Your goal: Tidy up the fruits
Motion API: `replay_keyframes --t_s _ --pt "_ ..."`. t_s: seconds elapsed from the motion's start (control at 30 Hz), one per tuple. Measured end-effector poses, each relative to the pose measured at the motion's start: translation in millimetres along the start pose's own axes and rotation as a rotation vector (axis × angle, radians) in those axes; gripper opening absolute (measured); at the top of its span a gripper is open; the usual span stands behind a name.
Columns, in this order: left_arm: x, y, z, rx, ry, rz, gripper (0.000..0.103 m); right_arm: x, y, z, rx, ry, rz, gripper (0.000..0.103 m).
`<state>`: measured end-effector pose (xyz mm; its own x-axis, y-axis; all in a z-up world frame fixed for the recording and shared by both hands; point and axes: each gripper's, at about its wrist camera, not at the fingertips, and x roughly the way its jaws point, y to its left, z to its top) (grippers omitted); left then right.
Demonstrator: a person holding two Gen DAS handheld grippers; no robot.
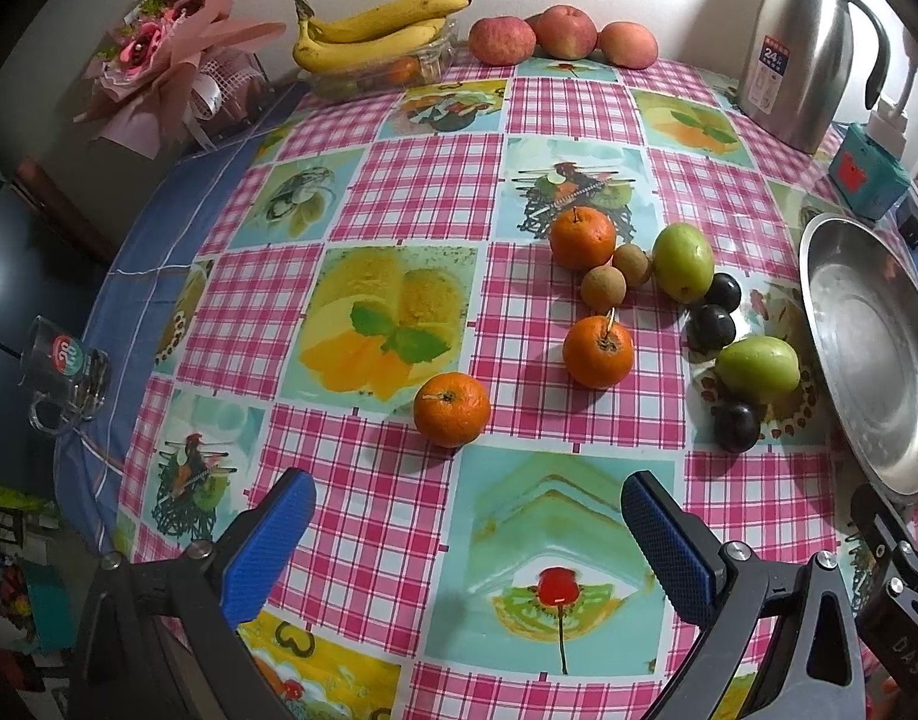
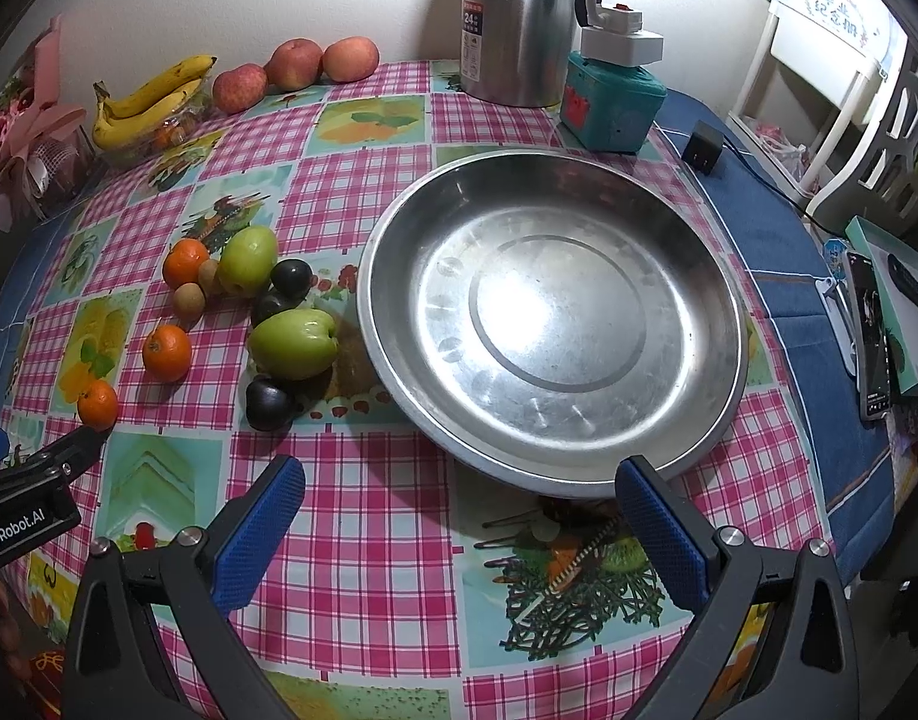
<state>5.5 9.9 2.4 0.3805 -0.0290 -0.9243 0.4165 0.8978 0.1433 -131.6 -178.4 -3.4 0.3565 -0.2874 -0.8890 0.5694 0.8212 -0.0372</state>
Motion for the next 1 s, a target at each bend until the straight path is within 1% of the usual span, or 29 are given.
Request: replay_keyframes --t_s 0.67,0.77,0.9,1.0 --pt "0 6 7 -0.033 -0.068 -0.066 0.103 4 0 0 0.000 0.017 0.001 0.103" --pt "2 11 9 -0.058 -0.071 -0.083 0.103 4 1 0 0.000 0.020 0.015 0.103" --pt "9 23 13 -0.112 -0.047 -0.108 0.103 -2 6 5 -0.008 -0.029 0.048 0.103" --pt "12 34 14 -0.149 -0.046 -0.118 0.103 -4 15 11 -0.025 -0.048 0.082 0.103"
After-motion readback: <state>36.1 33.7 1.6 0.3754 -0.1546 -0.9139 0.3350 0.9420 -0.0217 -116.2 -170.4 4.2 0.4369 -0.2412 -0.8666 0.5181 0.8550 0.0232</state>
